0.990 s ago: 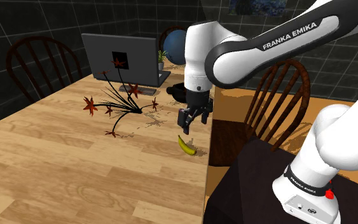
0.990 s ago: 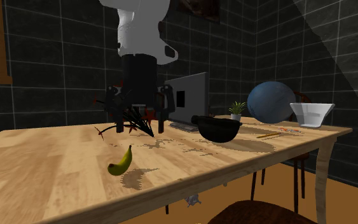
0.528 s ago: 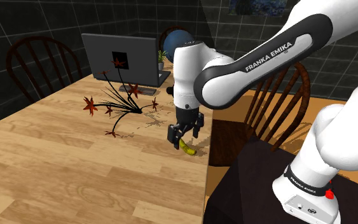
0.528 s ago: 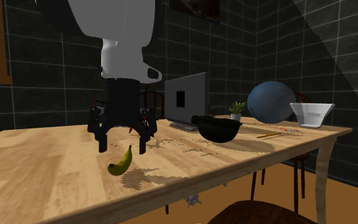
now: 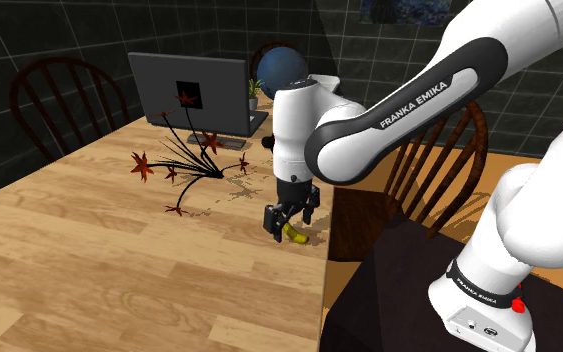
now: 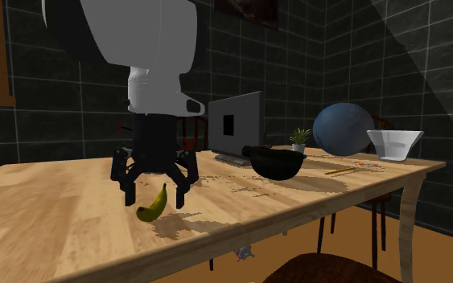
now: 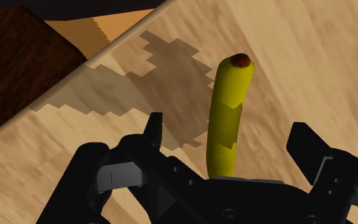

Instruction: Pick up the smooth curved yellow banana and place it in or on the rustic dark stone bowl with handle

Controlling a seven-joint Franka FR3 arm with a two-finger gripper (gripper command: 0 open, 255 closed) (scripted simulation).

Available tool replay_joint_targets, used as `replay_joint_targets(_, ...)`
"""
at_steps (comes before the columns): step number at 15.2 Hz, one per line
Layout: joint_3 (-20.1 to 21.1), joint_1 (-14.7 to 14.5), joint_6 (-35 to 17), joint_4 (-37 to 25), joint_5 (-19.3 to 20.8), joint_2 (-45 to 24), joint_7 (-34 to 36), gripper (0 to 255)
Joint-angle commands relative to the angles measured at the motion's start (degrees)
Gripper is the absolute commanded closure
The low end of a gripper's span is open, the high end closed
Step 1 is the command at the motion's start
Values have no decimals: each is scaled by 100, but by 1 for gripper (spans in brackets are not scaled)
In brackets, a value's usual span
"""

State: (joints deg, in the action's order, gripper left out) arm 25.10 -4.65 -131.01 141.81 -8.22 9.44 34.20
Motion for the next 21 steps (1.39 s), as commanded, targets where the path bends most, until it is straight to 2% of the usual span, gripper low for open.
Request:
replay_joint_targets(1, 0, 0, -6, 2, 1, -4, 1, 0)
replay_joint_targets(3, 0, 0, -4, 1, 1, -3, 1, 0)
replay_joint_targets(4, 0, 0, -4, 1, 1, -3, 1, 255)
replay_joint_targets(13, 1, 0, -6, 2, 1, -4, 1, 255)
replay_joint_targets(21, -84, -20, 684, -295, -107, 407, -83, 255)
